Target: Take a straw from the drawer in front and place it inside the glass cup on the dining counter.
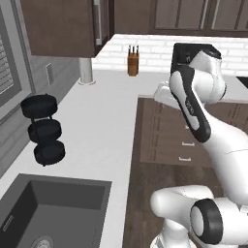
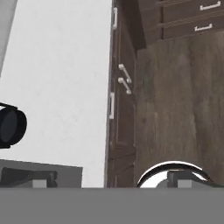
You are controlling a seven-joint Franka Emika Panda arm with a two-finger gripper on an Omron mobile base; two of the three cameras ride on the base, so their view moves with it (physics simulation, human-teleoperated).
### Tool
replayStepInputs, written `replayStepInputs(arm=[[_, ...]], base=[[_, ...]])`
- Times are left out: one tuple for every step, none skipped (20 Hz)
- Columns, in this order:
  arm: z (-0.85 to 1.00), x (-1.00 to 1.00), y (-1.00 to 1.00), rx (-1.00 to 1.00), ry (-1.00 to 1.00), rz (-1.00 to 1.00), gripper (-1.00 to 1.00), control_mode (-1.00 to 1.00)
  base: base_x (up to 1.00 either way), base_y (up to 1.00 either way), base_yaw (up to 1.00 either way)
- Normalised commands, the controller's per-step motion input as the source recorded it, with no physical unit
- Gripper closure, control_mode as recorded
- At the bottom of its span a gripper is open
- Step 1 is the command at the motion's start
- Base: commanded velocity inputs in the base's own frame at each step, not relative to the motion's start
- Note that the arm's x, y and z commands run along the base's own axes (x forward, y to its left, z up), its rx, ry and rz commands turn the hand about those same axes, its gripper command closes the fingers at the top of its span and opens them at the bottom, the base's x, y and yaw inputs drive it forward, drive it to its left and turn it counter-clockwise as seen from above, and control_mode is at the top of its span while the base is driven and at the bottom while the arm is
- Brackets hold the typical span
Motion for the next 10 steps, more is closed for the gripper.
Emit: replayStepInputs(arm=[[-0.03, 0.03, -0.87, 0.41, 0.09, -0.11, -1.00, -1.00], [-0.11, 0.02, -0.94, 0.43, 0.09, -0.09, -1.00, -1.00], [-0.22, 0.04, -0.99, 0.47, 0.09, -0.06, -1.00, -1.00], [-0.26, 0.03, -0.99, 0.48, 0.09, -0.04, -1.00, -1.00], [-0.37, 0.03, -1.00, 0.49, 0.05, -0.02, -1.00, -1.00], [-0.44, 0.06, -0.93, 0.49, 0.00, 0.00, -1.00, -1.00], [-0.52, 0.09, -0.80, 0.49, 0.00, 0.00, -1.00, -1.00], [-0.54, 0.14, -0.73, 0.49, 0.00, 0.00, -1.00, -1.00], [-0.65, 0.15, -0.54, 0.45, 0.00, 0.00, -1.00, -1.00], [-0.66, 0.21, -0.41, 0.42, 0.00, 0.00, -1.00, -1.00]], base=[[0.00, 0.00, 0.00], [0.00, 0.00, 0.00], [0.00, 0.00, 0.00], [0.00, 0.00, 0.00], [0.00, 0.00, 0.00], [0.00, 0.00, 0.00], [0.00, 0.00, 0.00], [0.00, 0.00, 0.00], [0.00, 0.00, 0.00], [0.00, 0.00, 0.00]])
